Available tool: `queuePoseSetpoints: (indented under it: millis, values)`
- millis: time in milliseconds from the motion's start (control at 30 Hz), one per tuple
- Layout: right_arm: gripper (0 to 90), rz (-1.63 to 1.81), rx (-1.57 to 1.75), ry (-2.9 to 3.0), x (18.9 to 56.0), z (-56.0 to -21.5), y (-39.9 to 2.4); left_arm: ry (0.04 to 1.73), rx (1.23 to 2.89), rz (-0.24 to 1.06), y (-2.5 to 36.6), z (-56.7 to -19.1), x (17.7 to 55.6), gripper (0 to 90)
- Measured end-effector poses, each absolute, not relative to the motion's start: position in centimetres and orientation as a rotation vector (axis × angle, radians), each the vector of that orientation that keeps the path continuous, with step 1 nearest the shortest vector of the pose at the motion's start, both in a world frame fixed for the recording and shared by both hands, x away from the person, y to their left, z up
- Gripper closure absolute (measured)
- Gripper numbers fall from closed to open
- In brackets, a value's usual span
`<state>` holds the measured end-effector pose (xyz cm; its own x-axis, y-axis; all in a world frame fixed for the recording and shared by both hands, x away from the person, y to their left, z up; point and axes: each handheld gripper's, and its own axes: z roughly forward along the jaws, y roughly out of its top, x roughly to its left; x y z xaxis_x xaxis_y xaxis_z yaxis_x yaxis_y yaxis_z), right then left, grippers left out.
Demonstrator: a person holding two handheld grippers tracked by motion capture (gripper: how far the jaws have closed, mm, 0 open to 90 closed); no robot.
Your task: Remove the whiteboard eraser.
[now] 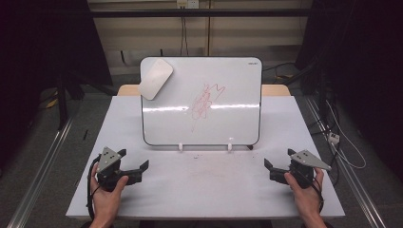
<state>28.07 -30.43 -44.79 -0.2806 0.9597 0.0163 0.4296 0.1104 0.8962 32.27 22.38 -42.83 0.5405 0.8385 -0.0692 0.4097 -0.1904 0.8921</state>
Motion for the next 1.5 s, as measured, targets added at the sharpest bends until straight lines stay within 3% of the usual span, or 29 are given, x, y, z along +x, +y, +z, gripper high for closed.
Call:
queuePoseSetpoints:
  millis: [300,733,1100,1500]
  values:
    - [5.8,1.133,1.351,1.813,28.3,-45.1,-30.2,1.033,1.837,0.564,21.9,-42.7,32.8,6.6]
    - [6.3,1.136,1.348,1.862,28.7,-45.3,-29.9,0.994,1.901,0.486,21.9,-41.6,34.6,7.1]
    - [5.4,1.134,1.36,1.854,28.7,-45.4,-30.0,0.91,1.875,0.674,21.2,-38.4,35.9,7.2]
    - [5.4,1.134,1.368,1.869,28.9,-45.5,-30.1,0.845,1.897,0.668,20.0,-36.8,39.1,5.6]
